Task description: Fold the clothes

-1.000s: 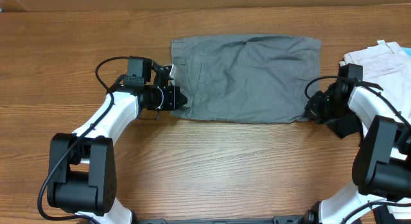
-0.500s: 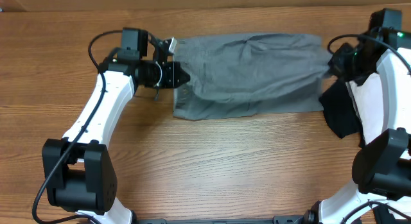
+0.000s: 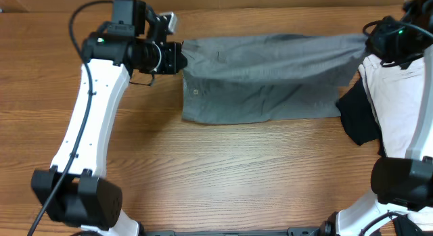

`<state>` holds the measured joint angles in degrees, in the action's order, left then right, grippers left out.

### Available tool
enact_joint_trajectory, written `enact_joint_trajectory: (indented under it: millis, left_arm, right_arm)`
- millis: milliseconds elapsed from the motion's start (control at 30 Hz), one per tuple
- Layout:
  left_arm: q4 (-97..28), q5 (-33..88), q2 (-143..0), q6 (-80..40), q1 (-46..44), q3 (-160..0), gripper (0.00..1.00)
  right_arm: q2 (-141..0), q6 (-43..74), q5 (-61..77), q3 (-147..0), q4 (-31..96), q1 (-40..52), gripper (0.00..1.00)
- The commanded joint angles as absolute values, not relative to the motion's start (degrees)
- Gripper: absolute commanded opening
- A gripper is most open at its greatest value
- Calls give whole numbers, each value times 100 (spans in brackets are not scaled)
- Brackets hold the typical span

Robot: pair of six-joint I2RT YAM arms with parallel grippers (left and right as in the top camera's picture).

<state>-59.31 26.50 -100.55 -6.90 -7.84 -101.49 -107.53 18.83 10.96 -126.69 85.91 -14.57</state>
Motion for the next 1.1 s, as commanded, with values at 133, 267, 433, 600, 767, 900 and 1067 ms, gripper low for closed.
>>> enact_joint_trajectory:
  millis: [133,267,433,600,767,900,1067]
  left_arm:
    - [-6049,1927,-9065,-513,-751,-10560,4]
    - [-6073,1581,-8479,-519,-749,-10560,4]
    - [-6108,1256,-7721,-593,-749,-10560,4]
    - [-6176,1190,-6995,-733,-751,-10560,4]
    - [-6272,1186,-6665,-799,-751,-10560,4]
    - [-6281,915,-6744,-856,-751,-10560,4]
    - [-6069,294,-7212,-923,-749,-10558,4]
  right_arm:
    - [-10584,1796,991,-13618,9032,-1463,4]
    - [-10379,1756,987,-13880,9203,-1466,4]
    - [-9924,1761,972,-14000,9341,-1452,4]
    - [-9306,1789,972,-14000,9395,-1280,4]
    - [-8960,1824,972,-14000,9319,-1122,4]
    - [-8954,1957,972,-13994,9190,-1120,4]
    - [-9137,2025,972,-13994,8868,-1120,4]
